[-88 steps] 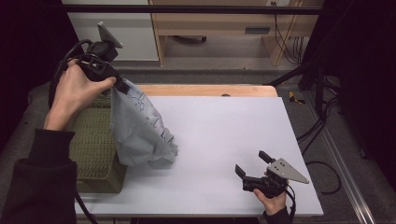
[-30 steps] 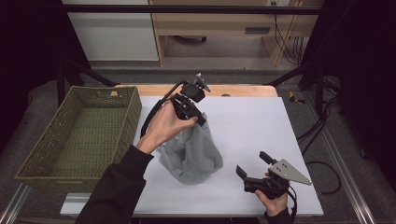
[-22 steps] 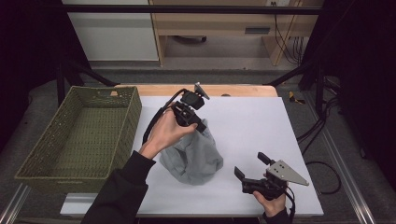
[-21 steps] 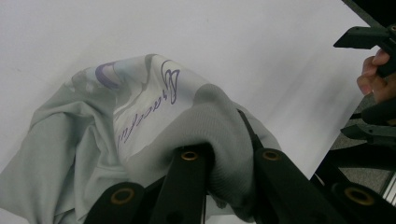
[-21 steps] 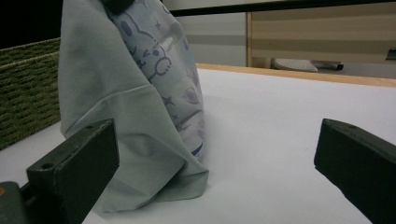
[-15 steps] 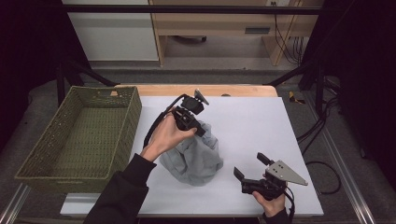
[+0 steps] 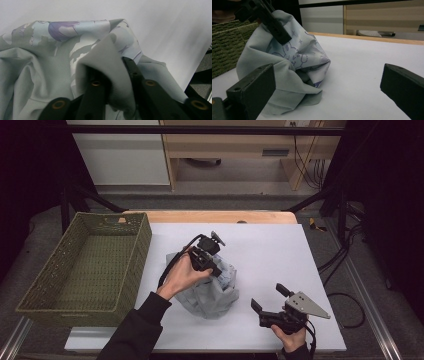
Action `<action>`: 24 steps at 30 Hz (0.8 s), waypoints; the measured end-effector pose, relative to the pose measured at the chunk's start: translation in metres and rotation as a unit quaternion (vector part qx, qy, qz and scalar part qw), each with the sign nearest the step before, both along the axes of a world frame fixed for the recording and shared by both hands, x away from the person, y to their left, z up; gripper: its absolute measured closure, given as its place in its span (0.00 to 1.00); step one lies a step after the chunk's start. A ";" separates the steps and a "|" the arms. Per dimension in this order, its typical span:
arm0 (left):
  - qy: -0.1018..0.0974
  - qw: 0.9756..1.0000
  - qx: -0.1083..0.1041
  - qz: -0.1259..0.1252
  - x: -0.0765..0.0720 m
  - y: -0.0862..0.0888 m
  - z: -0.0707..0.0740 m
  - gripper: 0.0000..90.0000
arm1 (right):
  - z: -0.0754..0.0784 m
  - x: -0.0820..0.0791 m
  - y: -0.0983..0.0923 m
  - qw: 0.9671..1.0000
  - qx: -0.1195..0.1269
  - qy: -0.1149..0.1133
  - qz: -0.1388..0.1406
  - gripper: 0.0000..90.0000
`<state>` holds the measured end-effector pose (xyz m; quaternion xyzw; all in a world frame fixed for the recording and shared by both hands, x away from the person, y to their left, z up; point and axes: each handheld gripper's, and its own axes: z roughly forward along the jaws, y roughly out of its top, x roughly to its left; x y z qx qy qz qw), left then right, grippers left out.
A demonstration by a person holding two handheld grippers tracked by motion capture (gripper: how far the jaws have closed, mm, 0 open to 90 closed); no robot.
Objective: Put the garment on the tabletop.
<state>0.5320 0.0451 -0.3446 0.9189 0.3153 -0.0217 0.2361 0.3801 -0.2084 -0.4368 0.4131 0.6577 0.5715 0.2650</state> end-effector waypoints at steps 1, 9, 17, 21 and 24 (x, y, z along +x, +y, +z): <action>-0.007 1.000 -0.007 -0.001 -0.002 0.000 0.001 0.76 | 0.000 0.000 0.000 1.000 0.000 0.001 0.000 0.00; -0.041 0.997 -0.059 0.004 -0.004 0.006 0.014 0.28 | 0.000 0.001 0.001 1.000 -0.002 0.000 -0.001 0.00; -0.093 0.989 -0.113 0.028 -0.009 0.019 0.028 0.13 | 0.000 0.000 0.001 1.000 0.003 0.004 0.001 0.00; -0.125 0.983 -0.126 0.039 -0.015 0.027 0.032 0.09 | 0.001 0.000 0.001 1.000 0.002 0.004 0.000 0.00; -0.150 0.979 -0.130 0.043 -0.020 0.032 0.032 0.08 | 0.001 0.000 0.000 1.000 -0.001 0.002 0.000 0.00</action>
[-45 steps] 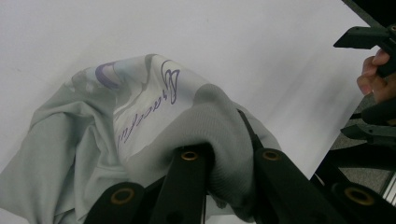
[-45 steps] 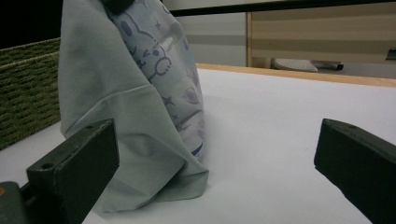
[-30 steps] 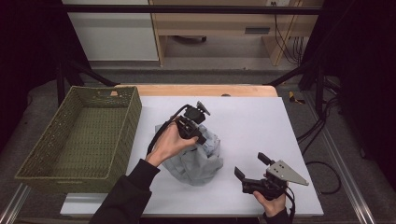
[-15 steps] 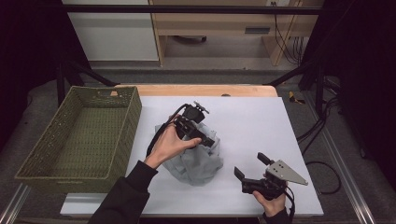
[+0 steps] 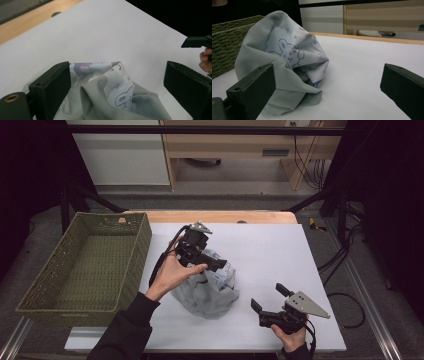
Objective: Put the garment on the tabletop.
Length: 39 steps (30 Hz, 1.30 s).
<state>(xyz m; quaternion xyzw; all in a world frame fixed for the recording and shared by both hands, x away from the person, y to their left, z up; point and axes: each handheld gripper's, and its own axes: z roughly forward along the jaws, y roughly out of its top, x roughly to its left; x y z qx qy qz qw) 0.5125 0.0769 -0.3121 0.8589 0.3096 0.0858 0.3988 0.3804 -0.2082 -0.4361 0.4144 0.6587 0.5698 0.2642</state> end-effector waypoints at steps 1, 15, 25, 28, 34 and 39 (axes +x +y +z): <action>-0.004 1.000 -0.004 0.004 -0.002 0.002 0.000 0.06 | 0.001 -0.001 0.000 1.000 0.002 0.001 0.000 0.00; -0.048 0.996 -0.073 0.007 -0.030 0.032 -0.021 0.06 | 0.001 0.000 0.000 1.000 0.001 -0.002 0.001 0.00; -0.072 0.989 -0.127 0.023 -0.046 0.062 -0.040 0.06 | 0.001 0.000 -0.001 1.000 0.000 -0.001 0.000 0.00; -0.080 0.989 -0.124 0.024 -0.050 0.067 -0.043 0.04 | 0.001 0.000 0.000 1.000 0.001 0.002 0.002 0.00; -0.104 0.984 -0.142 0.032 -0.067 0.084 -0.053 0.04 | 0.002 -0.001 0.000 1.000 0.006 0.002 0.001 0.00; -0.111 0.981 -0.157 0.040 -0.083 0.096 -0.066 0.05 | 0.002 -0.001 0.000 1.000 0.007 0.001 0.001 0.00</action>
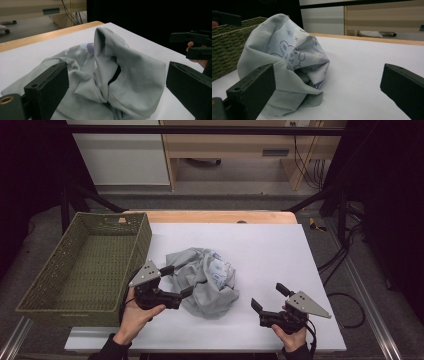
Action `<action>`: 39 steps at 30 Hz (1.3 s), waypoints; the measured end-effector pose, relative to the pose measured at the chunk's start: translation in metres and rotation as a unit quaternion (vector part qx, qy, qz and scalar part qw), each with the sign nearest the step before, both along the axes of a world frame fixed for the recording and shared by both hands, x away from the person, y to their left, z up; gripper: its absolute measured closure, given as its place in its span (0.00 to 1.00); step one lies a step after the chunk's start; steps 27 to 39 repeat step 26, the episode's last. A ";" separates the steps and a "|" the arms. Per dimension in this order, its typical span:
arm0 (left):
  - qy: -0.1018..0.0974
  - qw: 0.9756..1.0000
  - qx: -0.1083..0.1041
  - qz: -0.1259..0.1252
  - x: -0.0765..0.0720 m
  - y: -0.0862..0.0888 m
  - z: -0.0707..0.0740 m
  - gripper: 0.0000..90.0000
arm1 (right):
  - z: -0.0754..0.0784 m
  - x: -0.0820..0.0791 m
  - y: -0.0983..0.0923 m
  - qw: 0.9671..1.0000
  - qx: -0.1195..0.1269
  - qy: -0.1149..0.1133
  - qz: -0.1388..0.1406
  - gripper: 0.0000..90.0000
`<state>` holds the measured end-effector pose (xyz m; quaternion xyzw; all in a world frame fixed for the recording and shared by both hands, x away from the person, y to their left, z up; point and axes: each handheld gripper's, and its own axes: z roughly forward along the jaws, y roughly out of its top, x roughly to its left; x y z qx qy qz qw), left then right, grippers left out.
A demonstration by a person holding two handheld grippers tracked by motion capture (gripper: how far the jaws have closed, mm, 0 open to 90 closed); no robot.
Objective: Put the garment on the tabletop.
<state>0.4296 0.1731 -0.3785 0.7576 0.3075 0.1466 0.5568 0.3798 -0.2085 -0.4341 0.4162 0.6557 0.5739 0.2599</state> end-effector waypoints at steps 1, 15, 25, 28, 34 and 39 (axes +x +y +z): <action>-0.001 1.000 -0.001 0.002 -0.002 0.002 -0.002 0.05 | 0.000 0.000 0.000 1.000 -0.001 0.001 0.000 0.00; -0.003 0.999 -0.023 0.030 -0.027 0.039 -0.029 0.05 | 0.000 -0.002 -0.002 1.000 -0.004 -0.002 0.004 0.00; 0.005 0.999 -0.029 0.040 -0.029 0.052 -0.032 0.05 | 0.001 -0.003 -0.007 1.000 -0.001 -0.004 -0.001 0.00; 0.004 0.999 -0.029 0.041 -0.029 0.053 -0.032 0.05 | 0.001 -0.003 -0.008 1.000 0.001 -0.002 0.000 0.00; 0.004 0.999 -0.029 0.041 -0.029 0.053 -0.032 0.05 | 0.001 -0.003 -0.008 1.000 0.001 -0.002 0.000 0.00; 0.004 0.999 -0.029 0.041 -0.029 0.053 -0.032 0.05 | 0.001 -0.003 -0.008 1.000 0.001 -0.002 0.000 0.00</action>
